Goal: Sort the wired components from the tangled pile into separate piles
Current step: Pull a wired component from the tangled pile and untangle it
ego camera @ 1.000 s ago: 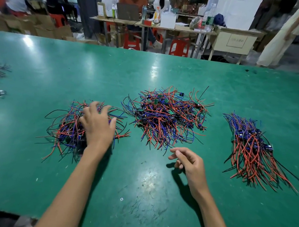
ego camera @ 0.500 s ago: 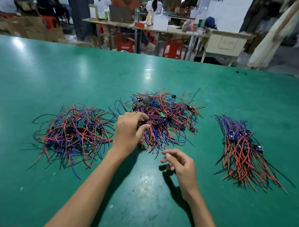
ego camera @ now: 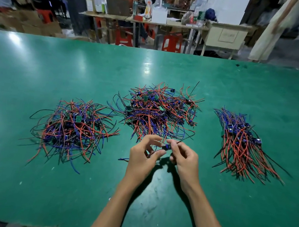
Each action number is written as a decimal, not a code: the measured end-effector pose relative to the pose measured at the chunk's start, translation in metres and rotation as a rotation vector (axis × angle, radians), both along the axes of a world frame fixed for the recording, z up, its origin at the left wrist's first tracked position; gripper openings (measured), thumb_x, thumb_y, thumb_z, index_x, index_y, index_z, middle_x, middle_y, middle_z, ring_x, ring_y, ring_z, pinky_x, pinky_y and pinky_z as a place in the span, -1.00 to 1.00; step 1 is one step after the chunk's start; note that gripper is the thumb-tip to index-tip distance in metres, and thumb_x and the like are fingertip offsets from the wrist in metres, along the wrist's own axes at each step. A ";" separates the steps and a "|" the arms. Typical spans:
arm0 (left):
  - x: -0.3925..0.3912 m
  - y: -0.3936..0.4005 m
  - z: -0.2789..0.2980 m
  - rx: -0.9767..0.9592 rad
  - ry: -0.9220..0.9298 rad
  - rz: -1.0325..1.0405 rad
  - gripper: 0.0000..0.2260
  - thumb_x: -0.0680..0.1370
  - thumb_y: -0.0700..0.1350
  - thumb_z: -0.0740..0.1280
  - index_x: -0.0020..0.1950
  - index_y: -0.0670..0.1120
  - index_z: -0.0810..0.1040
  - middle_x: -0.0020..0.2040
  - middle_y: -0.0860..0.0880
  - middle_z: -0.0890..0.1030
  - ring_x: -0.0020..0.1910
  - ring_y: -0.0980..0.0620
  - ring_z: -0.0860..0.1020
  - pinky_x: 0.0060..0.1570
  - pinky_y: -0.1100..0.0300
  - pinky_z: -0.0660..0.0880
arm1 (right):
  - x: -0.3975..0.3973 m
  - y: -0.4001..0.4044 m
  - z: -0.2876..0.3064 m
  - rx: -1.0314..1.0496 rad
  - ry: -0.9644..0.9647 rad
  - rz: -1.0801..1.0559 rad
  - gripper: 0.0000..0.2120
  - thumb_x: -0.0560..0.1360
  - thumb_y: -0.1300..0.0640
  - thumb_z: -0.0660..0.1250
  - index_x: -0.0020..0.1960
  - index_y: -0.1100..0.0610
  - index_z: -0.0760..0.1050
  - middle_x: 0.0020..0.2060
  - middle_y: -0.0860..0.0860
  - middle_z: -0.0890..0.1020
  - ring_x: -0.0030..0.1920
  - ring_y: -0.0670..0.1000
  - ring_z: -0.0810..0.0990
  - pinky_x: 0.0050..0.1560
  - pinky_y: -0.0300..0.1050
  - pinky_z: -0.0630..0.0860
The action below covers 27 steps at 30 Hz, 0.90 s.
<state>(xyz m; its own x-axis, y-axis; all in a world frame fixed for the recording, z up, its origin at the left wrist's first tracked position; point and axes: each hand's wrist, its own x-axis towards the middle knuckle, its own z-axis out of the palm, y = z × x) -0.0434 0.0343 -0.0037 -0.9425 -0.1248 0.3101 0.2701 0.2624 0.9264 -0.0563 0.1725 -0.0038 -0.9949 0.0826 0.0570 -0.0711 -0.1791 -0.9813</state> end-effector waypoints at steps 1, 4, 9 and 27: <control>0.001 -0.002 0.000 0.010 -0.023 0.002 -0.69 0.48 -0.24 0.51 0.11 0.09 0.59 -0.05 0.17 0.69 -0.17 0.03 0.63 -0.13 0.03 0.58 | 0.000 0.000 0.000 -0.004 0.000 -0.007 -0.84 0.61 0.13 0.37 -0.04 0.09 0.72 -0.25 -0.03 0.67 -0.40 -0.14 0.45 -0.38 -0.36 0.41; 0.003 -0.004 -0.001 -0.017 -0.031 0.004 -0.75 0.53 -0.23 0.46 0.09 0.08 0.60 -0.08 0.14 0.70 -0.20 0.03 0.62 -0.17 0.03 0.57 | -0.001 0.001 -0.001 -0.003 0.001 -0.034 -0.84 0.62 0.12 0.36 -0.01 0.09 0.72 -0.33 -0.01 0.55 -0.42 -0.13 0.43 -0.38 -0.37 0.36; 0.003 -0.002 -0.002 -0.034 -0.026 0.036 -0.81 0.53 -0.19 0.47 0.04 0.09 0.63 -0.12 0.15 0.69 -0.24 0.09 0.60 -0.25 0.24 0.50 | 0.000 0.002 -0.002 -0.020 -0.003 -0.038 -0.82 0.64 0.09 0.33 0.00 0.07 0.72 -0.37 -0.07 0.57 -0.41 -0.12 0.44 -0.34 -0.37 0.40; -0.033 -0.149 0.053 -0.166 -0.179 0.857 -0.81 0.59 -0.20 0.34 0.17 -0.15 0.66 0.12 -0.17 0.65 0.15 -0.13 0.53 0.18 0.02 0.49 | 0.004 0.002 0.003 0.022 -0.027 0.055 -0.78 0.65 0.16 0.29 0.02 0.14 0.72 -0.19 0.19 0.72 -0.39 -0.06 0.50 -0.33 -0.30 0.49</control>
